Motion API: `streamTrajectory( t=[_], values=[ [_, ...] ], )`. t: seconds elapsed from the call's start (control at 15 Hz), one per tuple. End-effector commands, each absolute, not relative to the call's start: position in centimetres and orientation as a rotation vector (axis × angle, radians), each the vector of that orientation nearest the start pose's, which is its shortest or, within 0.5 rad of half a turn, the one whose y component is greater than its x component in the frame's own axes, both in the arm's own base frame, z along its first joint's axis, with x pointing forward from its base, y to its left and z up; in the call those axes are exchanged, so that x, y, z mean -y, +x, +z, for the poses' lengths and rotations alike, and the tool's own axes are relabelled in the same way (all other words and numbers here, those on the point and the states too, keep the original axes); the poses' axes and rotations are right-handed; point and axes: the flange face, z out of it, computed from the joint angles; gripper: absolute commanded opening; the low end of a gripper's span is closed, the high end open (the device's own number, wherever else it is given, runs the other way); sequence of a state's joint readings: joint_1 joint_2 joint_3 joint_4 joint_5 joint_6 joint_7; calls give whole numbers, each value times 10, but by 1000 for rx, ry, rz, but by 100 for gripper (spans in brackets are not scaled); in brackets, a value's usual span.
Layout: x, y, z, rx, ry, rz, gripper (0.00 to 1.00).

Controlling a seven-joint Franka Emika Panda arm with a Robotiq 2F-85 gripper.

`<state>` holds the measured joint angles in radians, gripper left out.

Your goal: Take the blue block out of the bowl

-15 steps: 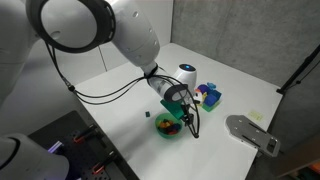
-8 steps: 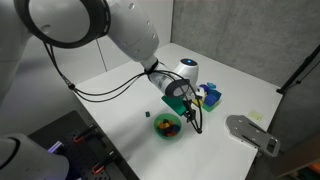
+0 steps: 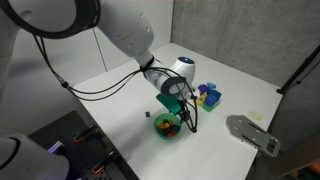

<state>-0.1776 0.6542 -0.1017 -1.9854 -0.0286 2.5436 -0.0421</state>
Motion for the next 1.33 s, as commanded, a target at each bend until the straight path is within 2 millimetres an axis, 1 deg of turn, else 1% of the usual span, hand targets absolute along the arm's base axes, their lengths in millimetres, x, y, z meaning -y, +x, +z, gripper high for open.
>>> streamTrajectory(
  t=[0.0, 0.27, 0.73, 1.0, 1.27],
  values=[
    [157, 550, 110, -334, -3148, 231, 100],
    [152, 538, 94, -351, -3110, 253, 100],
    [153, 535, 80, -354, -3130, 206, 100],
    [157, 538, 79, -340, -3157, 135, 100],
    [163, 544, 86, -331, -3193, 60, 100]
  ],
)
